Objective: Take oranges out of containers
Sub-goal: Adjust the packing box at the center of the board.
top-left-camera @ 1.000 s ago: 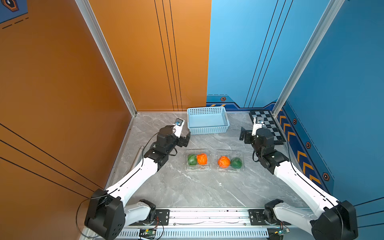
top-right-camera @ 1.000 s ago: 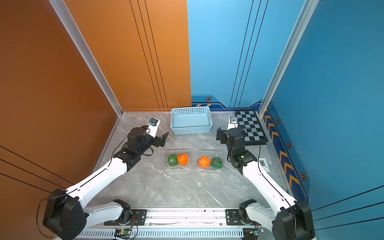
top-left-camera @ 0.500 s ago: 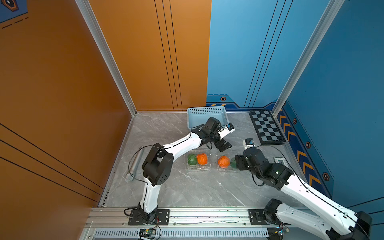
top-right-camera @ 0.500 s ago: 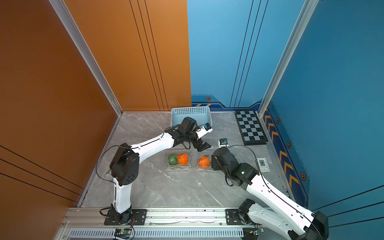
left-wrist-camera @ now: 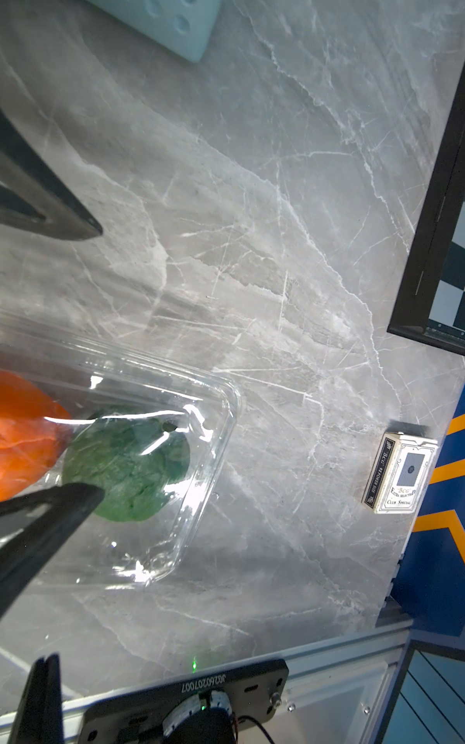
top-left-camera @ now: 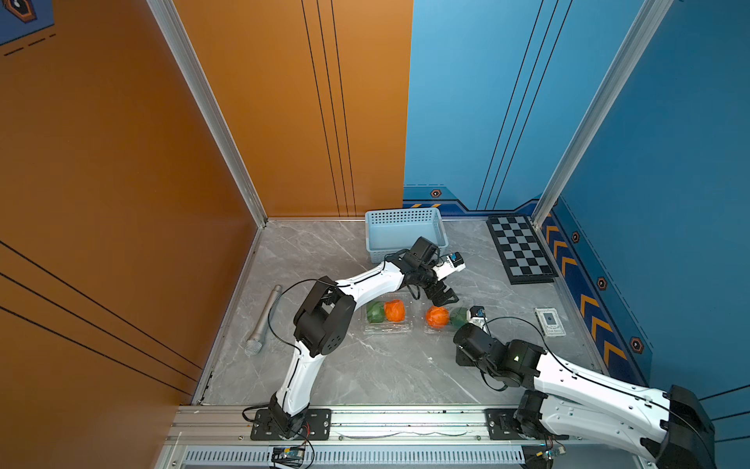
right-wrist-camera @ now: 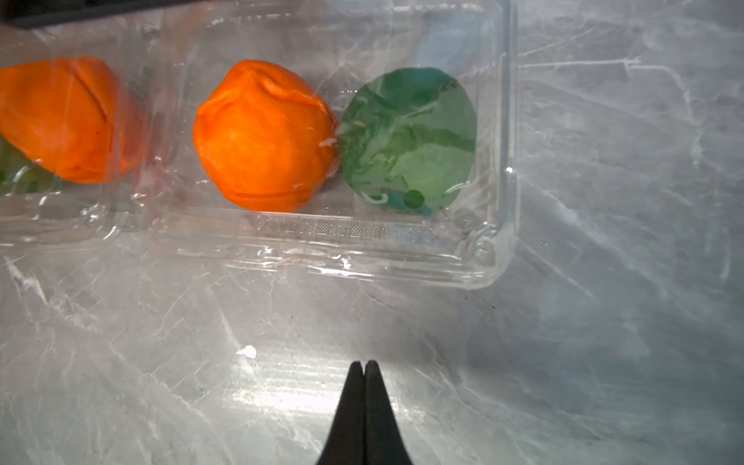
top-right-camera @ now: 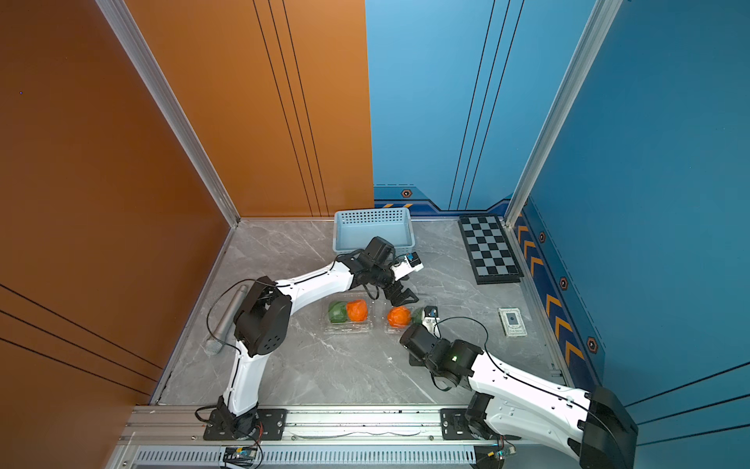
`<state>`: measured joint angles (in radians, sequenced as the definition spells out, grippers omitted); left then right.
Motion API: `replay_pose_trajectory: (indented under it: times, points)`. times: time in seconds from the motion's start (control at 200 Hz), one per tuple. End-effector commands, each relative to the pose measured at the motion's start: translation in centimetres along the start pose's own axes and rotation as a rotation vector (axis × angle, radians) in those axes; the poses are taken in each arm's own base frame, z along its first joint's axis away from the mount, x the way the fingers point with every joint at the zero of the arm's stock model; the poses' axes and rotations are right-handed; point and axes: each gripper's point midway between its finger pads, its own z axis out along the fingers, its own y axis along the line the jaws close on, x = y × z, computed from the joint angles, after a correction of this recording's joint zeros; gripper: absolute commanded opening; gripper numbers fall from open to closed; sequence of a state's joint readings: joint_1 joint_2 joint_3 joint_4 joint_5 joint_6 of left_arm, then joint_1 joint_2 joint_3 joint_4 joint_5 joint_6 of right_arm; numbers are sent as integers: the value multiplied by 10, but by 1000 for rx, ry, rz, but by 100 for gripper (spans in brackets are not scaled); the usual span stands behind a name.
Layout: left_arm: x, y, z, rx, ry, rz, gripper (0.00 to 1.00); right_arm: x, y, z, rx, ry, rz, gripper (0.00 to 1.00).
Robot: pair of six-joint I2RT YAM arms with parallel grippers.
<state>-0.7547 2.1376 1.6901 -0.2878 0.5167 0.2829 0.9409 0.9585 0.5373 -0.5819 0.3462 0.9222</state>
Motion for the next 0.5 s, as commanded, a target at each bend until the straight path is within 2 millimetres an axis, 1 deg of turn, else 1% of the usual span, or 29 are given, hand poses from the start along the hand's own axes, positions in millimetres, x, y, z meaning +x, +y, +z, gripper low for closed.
replay_pose_trajectory:
  times: [0.0, 0.11, 0.185, 0.205, 0.27, 0.345, 0.36, 0.385, 0.496]
  points:
    - [22, -8, 10, 57, 37, -52, 95, -11, -6, 14, 5, -63, 137, 0]
    - [36, -9, 12, 57, 54, -82, 94, -22, -18, 25, 12, -90, 194, 0]
    - [44, -9, 10, 51, 58, -104, 94, -34, -24, 31, -2, -109, 233, 0]
    - [44, -8, 9, 48, 55, -111, 93, -40, -30, 34, 3, -118, 260, 0]
    - [50, -8, 4, 36, 53, -135, 93, -52, -35, 38, -24, -138, 295, 0]
    - [58, -8, -4, 27, 52, -171, 93, -68, -36, 43, -66, -158, 328, 0]
    - [53, -7, -5, 22, 28, -164, 93, -71, -37, 44, -72, -163, 335, 0]
    - [54, -6, -8, 19, 21, -173, 93, -76, -37, 46, -87, -168, 342, 0]
    - [60, -16, -13, 27, 28, -201, 91, -99, -31, 57, -174, -181, 368, 0]
